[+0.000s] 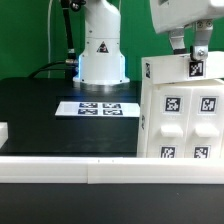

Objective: Assemble cabinet

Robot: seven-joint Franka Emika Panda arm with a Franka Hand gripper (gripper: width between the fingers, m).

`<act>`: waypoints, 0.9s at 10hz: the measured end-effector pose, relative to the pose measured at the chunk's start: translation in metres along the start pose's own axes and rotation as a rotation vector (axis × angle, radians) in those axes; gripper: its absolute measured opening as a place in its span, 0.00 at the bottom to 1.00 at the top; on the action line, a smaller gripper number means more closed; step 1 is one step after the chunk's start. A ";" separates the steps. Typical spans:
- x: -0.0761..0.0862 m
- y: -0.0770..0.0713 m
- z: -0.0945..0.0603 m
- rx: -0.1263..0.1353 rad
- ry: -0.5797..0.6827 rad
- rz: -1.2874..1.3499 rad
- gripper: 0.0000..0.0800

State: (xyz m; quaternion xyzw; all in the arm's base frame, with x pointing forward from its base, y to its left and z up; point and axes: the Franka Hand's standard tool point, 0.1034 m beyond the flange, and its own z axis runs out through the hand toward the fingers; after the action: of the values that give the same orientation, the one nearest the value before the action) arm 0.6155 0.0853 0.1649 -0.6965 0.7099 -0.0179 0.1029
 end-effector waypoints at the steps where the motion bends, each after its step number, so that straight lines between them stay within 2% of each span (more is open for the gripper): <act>1: -0.001 0.000 0.000 0.000 0.000 0.085 0.69; 6: 0.001 -0.001 0.000 -0.001 -0.019 0.324 0.69; 7: -0.001 0.000 0.001 -0.002 -0.025 0.350 0.83; 8: -0.004 0.000 0.001 -0.003 -0.033 0.351 0.83; 9: -0.005 0.000 0.001 -0.003 -0.033 0.340 0.94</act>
Offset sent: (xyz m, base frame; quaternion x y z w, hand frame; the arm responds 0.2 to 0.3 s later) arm -0.0036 -0.0005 -0.0033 -0.0212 0.0110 0.2078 0.9779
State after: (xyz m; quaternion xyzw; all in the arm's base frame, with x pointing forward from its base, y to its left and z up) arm 0.6154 0.0901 0.1647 -0.5668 0.8157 0.0124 0.1149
